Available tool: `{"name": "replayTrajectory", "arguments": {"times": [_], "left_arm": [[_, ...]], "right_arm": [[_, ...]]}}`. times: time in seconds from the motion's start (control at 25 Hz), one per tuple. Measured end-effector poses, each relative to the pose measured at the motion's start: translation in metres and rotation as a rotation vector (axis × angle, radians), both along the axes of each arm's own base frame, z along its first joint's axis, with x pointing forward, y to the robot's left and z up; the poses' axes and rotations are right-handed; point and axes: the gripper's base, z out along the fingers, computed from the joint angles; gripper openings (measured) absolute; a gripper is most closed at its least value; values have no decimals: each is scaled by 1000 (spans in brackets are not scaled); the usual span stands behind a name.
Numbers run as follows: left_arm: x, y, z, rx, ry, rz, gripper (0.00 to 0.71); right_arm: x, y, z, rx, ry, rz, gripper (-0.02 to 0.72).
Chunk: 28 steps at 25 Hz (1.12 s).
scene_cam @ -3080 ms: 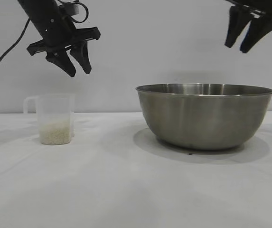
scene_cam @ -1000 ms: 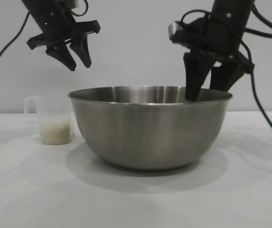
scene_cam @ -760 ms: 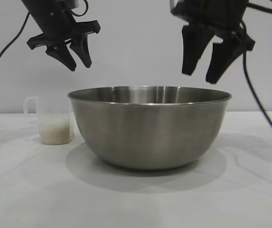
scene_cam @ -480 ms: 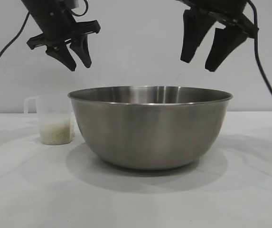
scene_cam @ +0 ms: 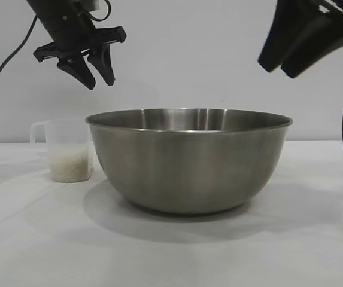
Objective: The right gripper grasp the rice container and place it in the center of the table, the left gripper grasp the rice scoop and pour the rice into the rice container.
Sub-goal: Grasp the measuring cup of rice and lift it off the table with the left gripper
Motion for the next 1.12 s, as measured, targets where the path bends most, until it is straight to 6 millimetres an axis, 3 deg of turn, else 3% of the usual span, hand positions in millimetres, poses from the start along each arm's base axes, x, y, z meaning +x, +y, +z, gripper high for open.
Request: {"name": "replayTrajectory", "arguments": {"times": [0.2, 0.24, 0.28, 0.36, 0.6, 0.68, 0.72, 0.88, 1.12], "left_arm": [[-2, 1, 8, 0, -17, -1, 266], [-2, 1, 10, -1, -21, -1, 266], [-2, 1, 10, -1, -21, -1, 266], [-3, 1, 12, 0, -26, -2, 266], [-3, 1, 12, 0, -26, -2, 266], [-3, 1, 12, 0, -26, -2, 266], [-3, 1, 12, 0, -26, -2, 266], [-3, 1, 12, 2, -26, -2, 266], [-3, 1, 12, 3, -26, -3, 266]], "right_arm": [[-10, -18, 10, -136, -30, -92, 330], [-15, -20, 15, -133, -60, -110, 272], [-21, -23, 22, -126, -105, -124, 274], [-38, -29, 29, -112, -185, -146, 223], [-117, -52, 49, -52, -418, -167, 225], [-139, -56, 53, -38, -425, -155, 225], [-150, -58, 55, -27, -421, -153, 278], [-184, -63, 57, -13, -351, -127, 277], [-213, -68, 54, -34, -268, -75, 277]]}}
